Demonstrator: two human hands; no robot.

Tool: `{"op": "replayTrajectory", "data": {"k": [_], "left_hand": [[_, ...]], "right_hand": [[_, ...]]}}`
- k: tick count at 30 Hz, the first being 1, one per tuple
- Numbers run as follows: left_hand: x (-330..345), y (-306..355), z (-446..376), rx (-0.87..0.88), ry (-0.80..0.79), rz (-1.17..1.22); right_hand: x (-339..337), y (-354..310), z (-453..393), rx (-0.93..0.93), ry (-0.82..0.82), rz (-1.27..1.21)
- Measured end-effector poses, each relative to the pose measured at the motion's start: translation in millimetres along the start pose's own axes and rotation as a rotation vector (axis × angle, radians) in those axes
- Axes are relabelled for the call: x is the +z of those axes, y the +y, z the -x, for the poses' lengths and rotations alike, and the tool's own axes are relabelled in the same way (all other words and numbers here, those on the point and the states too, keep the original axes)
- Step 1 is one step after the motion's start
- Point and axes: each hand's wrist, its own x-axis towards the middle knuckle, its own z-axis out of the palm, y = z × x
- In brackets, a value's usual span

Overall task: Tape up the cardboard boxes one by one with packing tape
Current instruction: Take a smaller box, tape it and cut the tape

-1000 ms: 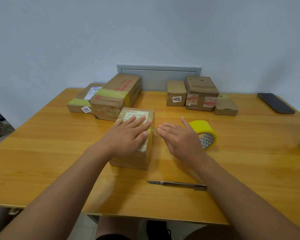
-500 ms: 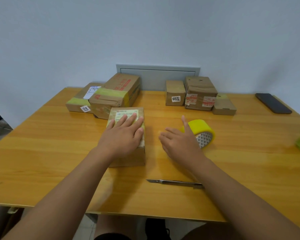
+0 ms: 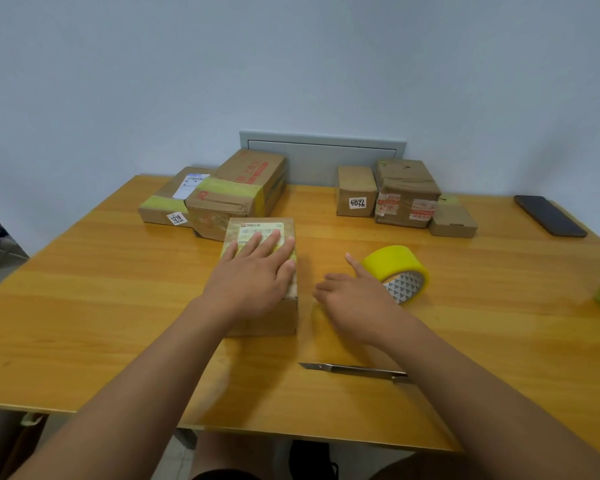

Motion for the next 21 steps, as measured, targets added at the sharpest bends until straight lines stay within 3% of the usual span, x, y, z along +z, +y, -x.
{"op": "replayTrajectory", "data": {"k": [4,7,15,21], "left_hand": [[-2.4,-0.8,1.6,0.008,-0.027,0.031],[-4.2,-1.7,1.3,0.009,-0.049,0.052],[-5.2,-2.2,1.8,0.043,-0.123,-0.032],[-5.2,-1.8,2.3,0.044,-0.107,-0.052]], "right_hand": [[-13.6,-3.3,0.4,0.158,0.233,-0.606],[-17.5,-11.2,-5.1,0.154,0.251,-0.866],[-7.5,-26.3,-11.2,0.14,0.202,-1.121],[2.3,-31.1,9.0,0.152,0.229,-1.172]]}}
